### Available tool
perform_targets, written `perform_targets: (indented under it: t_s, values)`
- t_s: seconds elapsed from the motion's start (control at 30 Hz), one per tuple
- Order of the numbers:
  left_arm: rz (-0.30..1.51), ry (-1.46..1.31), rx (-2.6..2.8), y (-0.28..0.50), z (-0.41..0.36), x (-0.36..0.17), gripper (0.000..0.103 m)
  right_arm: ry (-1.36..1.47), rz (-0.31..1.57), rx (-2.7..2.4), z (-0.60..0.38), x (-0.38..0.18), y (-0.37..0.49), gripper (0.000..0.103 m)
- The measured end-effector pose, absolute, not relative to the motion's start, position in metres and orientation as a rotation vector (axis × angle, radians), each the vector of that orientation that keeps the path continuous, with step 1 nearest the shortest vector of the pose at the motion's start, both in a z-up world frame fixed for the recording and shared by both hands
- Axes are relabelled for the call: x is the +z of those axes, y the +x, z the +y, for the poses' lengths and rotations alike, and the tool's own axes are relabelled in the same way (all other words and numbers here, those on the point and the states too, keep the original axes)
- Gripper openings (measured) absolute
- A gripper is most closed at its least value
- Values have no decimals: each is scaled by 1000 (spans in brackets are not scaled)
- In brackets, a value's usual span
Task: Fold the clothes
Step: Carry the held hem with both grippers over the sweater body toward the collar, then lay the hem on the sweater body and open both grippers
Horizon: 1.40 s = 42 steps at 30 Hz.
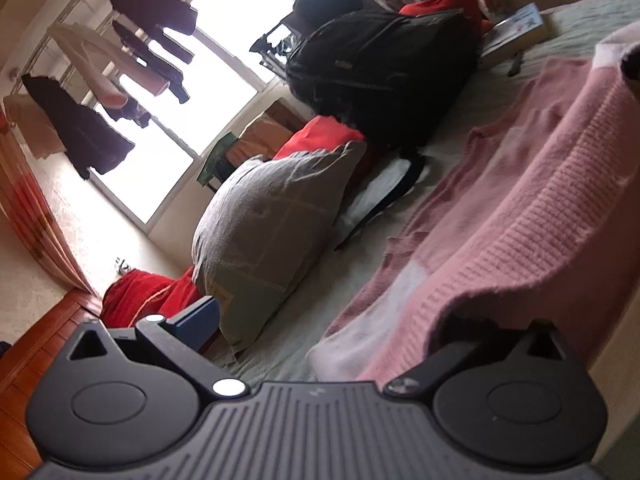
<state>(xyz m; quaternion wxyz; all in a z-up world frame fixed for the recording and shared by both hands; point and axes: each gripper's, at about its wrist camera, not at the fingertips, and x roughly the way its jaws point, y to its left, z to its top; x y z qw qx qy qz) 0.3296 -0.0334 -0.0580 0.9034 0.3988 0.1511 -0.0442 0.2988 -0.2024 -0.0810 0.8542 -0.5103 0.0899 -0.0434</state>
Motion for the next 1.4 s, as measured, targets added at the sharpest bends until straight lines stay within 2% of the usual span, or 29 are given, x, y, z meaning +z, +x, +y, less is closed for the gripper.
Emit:
perform_targets:
  t_s: [0.37, 0.73, 1.03, 1.4]
  values:
    - [343, 788, -43, 392, -24, -74, 103, -1110, 179, -52, -200, -85, 373, 103]
    - [405, 726, -49, 445, -21, -94, 102, -976, 330, 47, -214, -95, 428, 103]
    - [370, 678, -96, 423, -17, -72, 102, -892, 359, 21, -226, -88, 425, 103]
    - [461, 634, -224, 382, -7, -65, 102, -515, 683, 259, -272, -55, 465, 103]
